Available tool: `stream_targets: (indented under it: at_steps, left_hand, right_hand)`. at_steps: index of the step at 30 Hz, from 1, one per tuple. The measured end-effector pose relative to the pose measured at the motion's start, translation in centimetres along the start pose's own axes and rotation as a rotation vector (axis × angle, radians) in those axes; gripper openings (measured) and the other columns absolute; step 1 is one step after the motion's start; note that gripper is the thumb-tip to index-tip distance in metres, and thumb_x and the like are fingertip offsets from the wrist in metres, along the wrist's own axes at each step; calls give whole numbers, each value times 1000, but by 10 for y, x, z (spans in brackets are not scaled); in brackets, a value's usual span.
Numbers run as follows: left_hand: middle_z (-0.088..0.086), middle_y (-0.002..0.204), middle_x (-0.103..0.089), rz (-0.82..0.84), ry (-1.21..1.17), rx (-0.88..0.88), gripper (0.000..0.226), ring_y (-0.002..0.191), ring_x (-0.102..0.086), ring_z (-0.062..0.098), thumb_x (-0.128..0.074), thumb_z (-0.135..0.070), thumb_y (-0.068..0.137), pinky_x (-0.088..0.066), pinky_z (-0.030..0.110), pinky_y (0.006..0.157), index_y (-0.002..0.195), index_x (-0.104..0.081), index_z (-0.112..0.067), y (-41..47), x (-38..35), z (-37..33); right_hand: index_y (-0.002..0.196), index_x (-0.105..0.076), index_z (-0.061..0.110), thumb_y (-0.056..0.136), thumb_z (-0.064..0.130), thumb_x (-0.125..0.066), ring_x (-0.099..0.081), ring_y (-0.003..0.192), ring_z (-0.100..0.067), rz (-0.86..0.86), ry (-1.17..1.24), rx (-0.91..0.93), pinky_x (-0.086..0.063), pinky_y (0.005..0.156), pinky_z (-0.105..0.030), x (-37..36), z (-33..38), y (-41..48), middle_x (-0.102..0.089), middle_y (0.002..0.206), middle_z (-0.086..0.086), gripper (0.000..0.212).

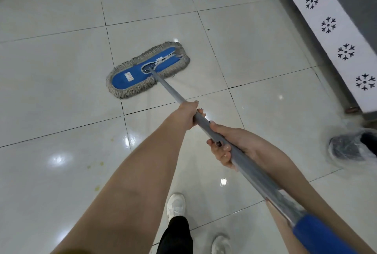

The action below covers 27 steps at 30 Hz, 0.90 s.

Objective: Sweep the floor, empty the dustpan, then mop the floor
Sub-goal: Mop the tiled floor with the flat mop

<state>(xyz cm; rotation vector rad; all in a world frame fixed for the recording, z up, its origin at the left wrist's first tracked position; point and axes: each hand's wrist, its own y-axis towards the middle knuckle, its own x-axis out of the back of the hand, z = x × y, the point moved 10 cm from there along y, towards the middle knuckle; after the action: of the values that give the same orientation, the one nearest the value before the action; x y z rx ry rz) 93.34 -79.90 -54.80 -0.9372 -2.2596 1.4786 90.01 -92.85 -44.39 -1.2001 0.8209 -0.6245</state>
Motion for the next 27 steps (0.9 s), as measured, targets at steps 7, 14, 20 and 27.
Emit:
stream_targets:
  at_steps: [7, 14, 20, 27]
  left_hand:
    - [2, 64, -46, -17, 69, 24, 16, 56, -50, 13, -44, -22, 101, -44, 24, 49, 105, -40, -7, -11, -8, 32]
    - [2, 65, -47, 10, 147, 47, 15, 58, -52, 13, -41, -20, 101, -47, 24, 53, 108, -40, -6, -41, -53, 118]
    - [3, 64, -43, 21, 229, 49, 9, 58, -50, 13, -36, -13, 102, -45, 21, 53, 106, -39, -5, -86, -104, 228]
    - [2, 63, -44, 30, 290, 93, 9, 55, -49, 13, -36, -15, 102, -46, 20, 47, 106, -39, -8, -148, -156, 352]
  right_hand:
    - [70, -47, 7, 90, 50, -54, -34, 23, -4, -10, -8, 10, -30, 28, -8, 18, -33, -6, -42, 43, 1, 48]
    - [71, -47, 8, 91, 50, -52, -34, 23, -4, -22, 12, 8, -30, 27, -9, 77, -113, -32, -42, 40, 2, 47]
    - [71, -46, 8, 90, 52, -52, -34, 23, -5, -12, 63, 6, -31, 27, -10, 144, -222, -58, -42, 41, 1, 48]
    - [68, -45, 9, 91, 53, -51, -33, 22, -5, 0, 107, -39, -30, 27, -9, 215, -342, -102, -41, 39, 1, 51]
